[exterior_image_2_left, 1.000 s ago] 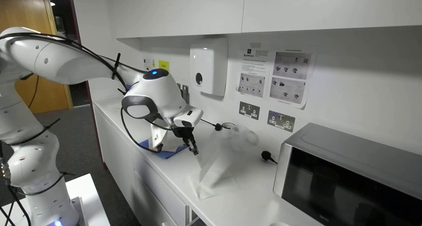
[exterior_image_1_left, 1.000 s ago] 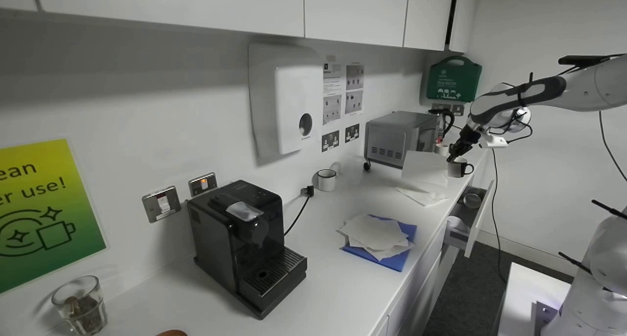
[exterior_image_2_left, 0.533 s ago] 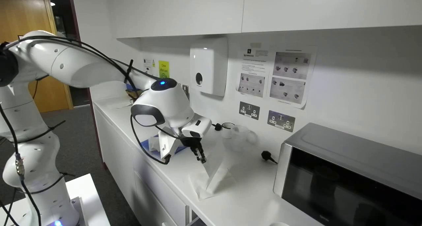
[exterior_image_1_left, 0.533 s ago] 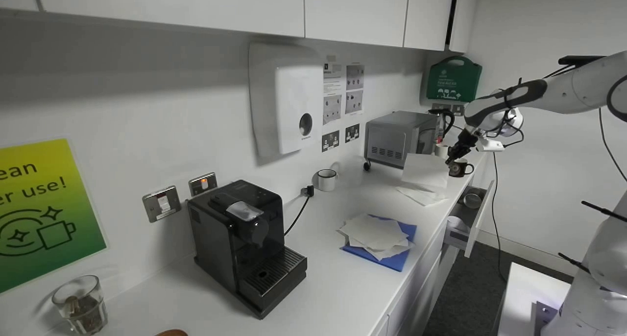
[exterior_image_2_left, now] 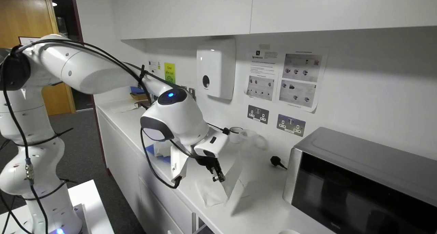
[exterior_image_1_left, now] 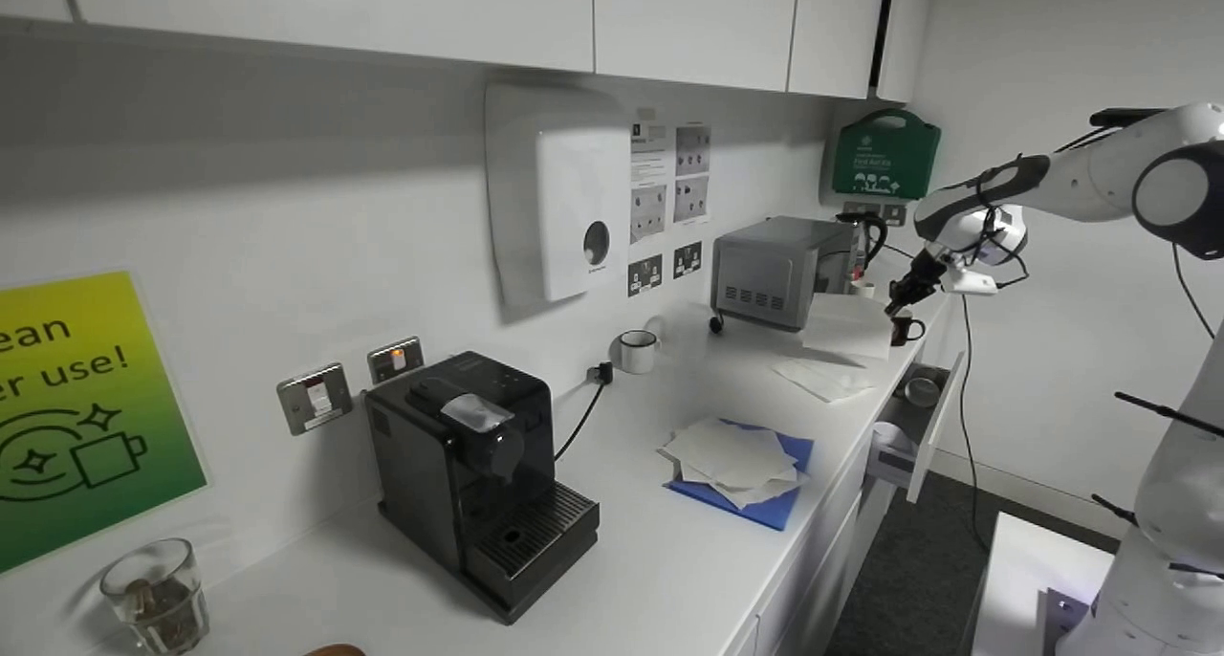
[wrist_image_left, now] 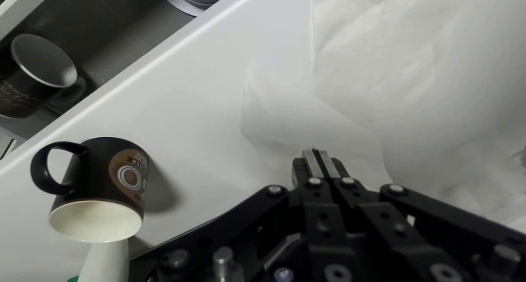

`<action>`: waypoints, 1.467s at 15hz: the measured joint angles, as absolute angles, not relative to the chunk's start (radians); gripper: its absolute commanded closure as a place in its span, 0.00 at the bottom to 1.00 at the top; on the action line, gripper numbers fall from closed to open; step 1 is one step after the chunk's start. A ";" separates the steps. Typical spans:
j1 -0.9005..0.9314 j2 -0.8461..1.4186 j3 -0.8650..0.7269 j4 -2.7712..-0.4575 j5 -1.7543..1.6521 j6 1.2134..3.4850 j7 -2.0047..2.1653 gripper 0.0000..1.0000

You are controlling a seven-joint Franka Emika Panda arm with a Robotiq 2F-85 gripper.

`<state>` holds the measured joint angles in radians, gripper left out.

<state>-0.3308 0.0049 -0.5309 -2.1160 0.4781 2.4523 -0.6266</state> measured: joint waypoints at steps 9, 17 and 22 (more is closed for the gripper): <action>-0.384 0.076 -0.451 -2.063 0.539 2.452 -0.661 1.00; -0.393 0.085 -0.395 -2.076 0.576 2.452 -0.738 0.98; -0.395 0.085 -0.393 -2.081 0.587 2.452 -0.772 1.00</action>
